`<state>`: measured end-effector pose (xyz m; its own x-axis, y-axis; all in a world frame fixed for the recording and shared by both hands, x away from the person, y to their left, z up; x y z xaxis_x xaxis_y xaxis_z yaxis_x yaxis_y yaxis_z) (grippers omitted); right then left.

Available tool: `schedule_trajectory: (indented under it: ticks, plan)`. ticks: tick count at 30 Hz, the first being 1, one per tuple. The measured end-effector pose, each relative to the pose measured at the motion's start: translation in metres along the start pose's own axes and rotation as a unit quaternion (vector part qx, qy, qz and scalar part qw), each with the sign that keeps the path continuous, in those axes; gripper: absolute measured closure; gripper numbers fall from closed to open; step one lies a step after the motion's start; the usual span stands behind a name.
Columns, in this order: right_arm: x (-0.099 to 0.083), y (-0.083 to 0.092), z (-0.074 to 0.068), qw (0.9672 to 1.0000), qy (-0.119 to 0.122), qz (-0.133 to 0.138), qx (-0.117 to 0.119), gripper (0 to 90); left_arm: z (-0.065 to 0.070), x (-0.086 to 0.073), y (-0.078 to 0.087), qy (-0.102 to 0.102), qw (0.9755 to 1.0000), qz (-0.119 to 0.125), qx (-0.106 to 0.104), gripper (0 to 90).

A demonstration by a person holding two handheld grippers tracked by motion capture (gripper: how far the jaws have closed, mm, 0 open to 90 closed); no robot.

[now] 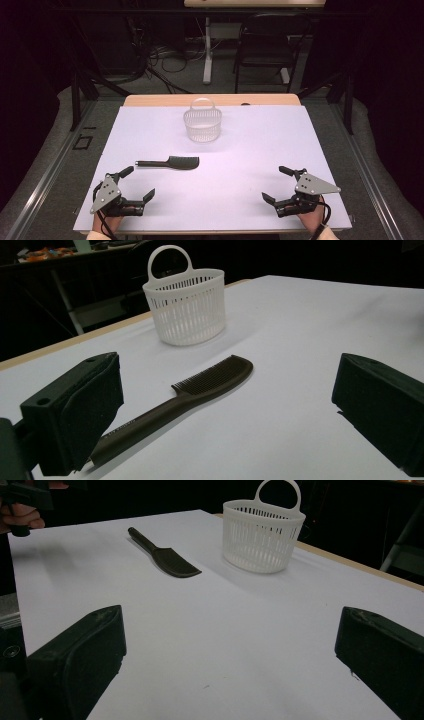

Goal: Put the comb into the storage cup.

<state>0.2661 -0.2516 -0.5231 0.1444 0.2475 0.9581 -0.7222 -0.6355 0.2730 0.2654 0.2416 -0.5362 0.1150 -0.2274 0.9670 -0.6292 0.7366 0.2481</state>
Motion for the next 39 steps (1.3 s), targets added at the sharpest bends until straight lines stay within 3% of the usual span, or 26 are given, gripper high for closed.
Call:
schedule_trajectory:
  ticks: [6, 15, 29, 39]
  plan:
    - [-0.001, -0.001, 0.001, 1.0, 0.0, -0.002, -0.001, 0.0, -0.003, 0.002, -0.002, -0.005, 0.9999, -0.007, 0.011, 0.1]
    - [-0.001, -0.002, 0.001, 1.0, 0.001, -0.006, -0.001, 0.0, -0.012, 0.005, -0.004, 0.006, 0.9996, -0.009, 0.025, 0.1]
    - [-0.002, -0.002, 0.002, 1.0, 0.002, -0.008, 0.003, 0.0, -0.027, 0.014, -0.018, 0.002, 0.9984, -0.035, 0.045, 0.2]
    - [-0.002, -0.004, 0.001, 0.9999, 0.002, -0.009, 0.004, 0.0, -0.04, 0.018, -0.031, 0.005, 0.9978, -0.047, 0.046, 0.3]
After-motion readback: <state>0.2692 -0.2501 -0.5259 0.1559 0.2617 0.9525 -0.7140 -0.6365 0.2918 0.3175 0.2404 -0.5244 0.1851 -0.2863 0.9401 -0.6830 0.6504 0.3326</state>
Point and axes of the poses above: each handheld gripper's, and its own axes: y roughly backward along the jaws, x roughly out of its top, z roughly to its right, the point moved 2 cm from there along -y, roughly forward along the jaws, and after that the axes turned 7 degrees about -x, right-handed, at the moved point
